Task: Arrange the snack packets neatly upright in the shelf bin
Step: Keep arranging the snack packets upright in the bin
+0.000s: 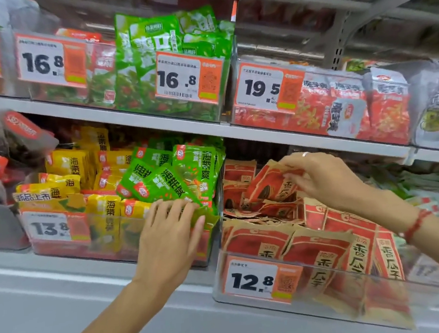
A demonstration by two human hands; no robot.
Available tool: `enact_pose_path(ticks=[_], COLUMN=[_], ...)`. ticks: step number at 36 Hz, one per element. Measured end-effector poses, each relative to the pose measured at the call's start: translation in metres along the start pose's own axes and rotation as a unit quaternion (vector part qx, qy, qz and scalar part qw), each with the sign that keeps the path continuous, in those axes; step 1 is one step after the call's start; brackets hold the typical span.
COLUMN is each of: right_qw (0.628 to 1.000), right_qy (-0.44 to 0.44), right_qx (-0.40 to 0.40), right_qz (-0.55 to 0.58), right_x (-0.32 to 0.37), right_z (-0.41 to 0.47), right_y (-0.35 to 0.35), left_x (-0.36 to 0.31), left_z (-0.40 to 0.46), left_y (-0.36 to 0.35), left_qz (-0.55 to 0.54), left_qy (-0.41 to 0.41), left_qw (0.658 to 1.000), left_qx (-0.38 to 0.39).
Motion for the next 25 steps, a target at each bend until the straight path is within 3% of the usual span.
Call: enact_pose_path(ticks=[17, 21, 25], right_qw=[0.991, 0.993, 0.978], right_qy=[0.054, 0.030, -0.027], right_qx=[-0.069, 0.005, 0.165], right_qz=[-0.105, -0.117, -0.123], right_x=[0.000, -0.002, -0.016], right_z=[-0.008, -0.001, 0.003], right_y=[0.035, 0.005, -0.039], left_x=[0.001, 0.002, 0.001], left_z=[-0.002, -0.002, -0.002], left_y=[0.006, 0.005, 0.004], left_qz=[-0.004, -0.003, -0.007], left_qy=[-0.001, 0.002, -0.001], left_qw=[0.999, 0.999, 0.999], left_qx=[0.039, 0.040, 0.037])
Point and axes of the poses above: each hand's wrist, its own z-axis towards the middle knuckle, its own y-axis out of the back of the hand, x = y × z, the point moved 4 cm from there along z, towards the middle knuckle, and after that the axes turned 1 degree about x, right-handed, at the moved point
